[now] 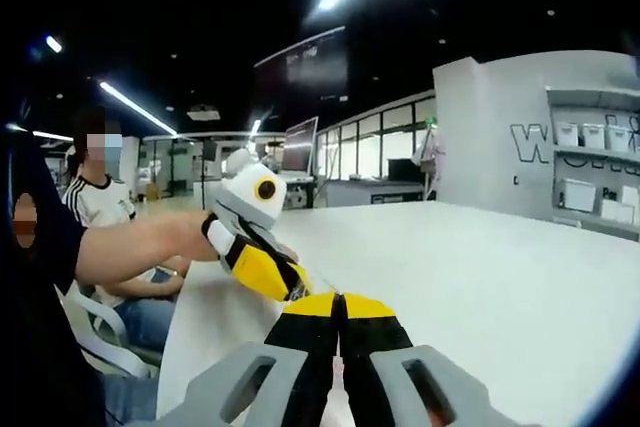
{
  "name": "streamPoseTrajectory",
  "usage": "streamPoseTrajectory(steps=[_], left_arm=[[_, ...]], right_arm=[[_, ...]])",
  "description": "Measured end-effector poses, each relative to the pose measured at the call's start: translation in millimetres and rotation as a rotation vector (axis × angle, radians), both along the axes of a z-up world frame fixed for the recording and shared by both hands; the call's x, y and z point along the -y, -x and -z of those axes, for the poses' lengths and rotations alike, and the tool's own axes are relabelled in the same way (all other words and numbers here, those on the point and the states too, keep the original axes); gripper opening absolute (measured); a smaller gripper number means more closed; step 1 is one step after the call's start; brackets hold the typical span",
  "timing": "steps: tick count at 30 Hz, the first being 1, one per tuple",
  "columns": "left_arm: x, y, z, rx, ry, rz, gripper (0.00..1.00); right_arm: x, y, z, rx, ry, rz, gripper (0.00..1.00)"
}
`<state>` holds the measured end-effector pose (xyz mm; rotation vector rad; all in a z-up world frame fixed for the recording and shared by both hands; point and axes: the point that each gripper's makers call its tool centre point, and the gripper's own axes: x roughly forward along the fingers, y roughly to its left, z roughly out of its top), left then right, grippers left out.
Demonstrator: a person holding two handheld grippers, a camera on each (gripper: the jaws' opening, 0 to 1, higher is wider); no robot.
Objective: Open the resealable bag by pulling the two sides of the seal apart until the entire bag opening is separated and visibly accessible.
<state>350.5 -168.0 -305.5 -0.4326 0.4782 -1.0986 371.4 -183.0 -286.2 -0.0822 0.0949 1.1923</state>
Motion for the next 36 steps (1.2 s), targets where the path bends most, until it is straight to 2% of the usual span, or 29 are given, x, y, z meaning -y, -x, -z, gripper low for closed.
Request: streamPoseTrajectory(steps=[5, 24, 36], left_arm=[[-1.4, -0.2, 1.6, 0.0, -0.004, -0.002, 0.16], [-6.8, -2.1, 3.5, 0.062, -0.023, -0.021, 0.24], [-9.3, 0.6, -3.9, 0.138, -0.017, -0.039, 0.28]], right_arm=[[1.1, -1.2, -0.3, -0.008, -0.007, 0.004, 0.0], [4.5, -4.6, 0.3, -0.035, -0.032, 0.024, 0.0], [8.8, -8.2, -0.7, -0.045, -0.057, 0.046, 0.0]])
